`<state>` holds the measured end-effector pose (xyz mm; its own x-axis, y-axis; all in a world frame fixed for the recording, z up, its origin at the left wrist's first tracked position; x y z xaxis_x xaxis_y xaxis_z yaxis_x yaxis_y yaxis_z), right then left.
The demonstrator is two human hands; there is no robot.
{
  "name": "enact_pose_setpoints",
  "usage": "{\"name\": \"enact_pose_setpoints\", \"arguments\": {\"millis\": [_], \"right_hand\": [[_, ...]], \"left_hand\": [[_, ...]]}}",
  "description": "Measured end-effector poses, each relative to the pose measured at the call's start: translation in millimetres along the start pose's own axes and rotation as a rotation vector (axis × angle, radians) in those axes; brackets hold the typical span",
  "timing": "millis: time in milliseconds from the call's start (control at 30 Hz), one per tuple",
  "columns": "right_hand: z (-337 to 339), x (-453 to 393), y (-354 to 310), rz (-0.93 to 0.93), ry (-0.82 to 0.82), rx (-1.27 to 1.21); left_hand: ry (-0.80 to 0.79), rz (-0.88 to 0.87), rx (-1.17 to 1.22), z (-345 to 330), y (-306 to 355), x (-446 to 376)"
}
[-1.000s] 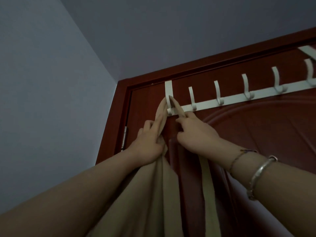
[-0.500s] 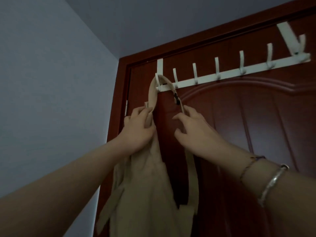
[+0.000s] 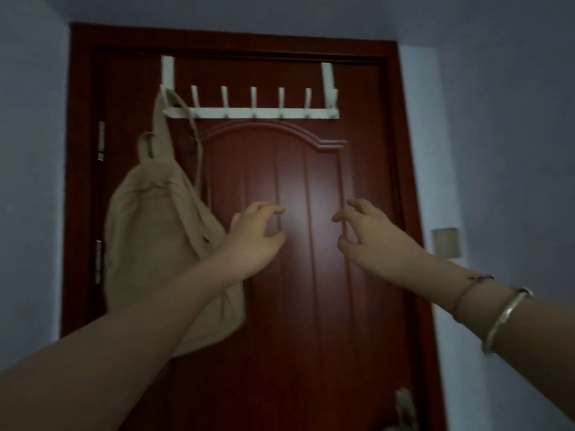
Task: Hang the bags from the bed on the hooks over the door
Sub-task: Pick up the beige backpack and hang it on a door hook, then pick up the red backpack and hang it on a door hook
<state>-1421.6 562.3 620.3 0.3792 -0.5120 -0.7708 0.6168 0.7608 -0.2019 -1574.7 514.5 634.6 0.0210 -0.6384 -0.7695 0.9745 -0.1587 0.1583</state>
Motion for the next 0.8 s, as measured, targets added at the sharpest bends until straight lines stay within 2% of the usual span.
{"name": "enact_pose_setpoints", "arguments": {"millis": [233, 367, 567, 800], "right_hand": [[133, 155, 76, -0.318, -0.036, 0.229], [211, 232, 101, -0.421, -0.063, 0.359], [306, 341, 127, -0.557, -0.02, 0.43], [413, 488, 153, -0.731, 0.012, 0.507]], "left_hand": [[-0.108, -0.137, 0.327, -45, 156, 51], [-0.167, -0.184, 0.494, -63, 238, 90], [-0.278, -0.234, 0.631, -93, 355, 142], [-0.484, -0.378, 0.781, -122, 543, 216]]}}
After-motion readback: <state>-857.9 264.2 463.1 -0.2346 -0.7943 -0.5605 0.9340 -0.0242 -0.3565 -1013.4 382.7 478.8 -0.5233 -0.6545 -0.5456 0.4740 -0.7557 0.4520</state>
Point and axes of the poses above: each hand's wrist, its own x-axis away from the middle knuckle, its own z-axis out of the back of the hand, y = z × x, the point moved 9 cm from there along -x, towards the middle knuckle, and after that the axes turned 5 degrees about -x, right-handed, at the moved point
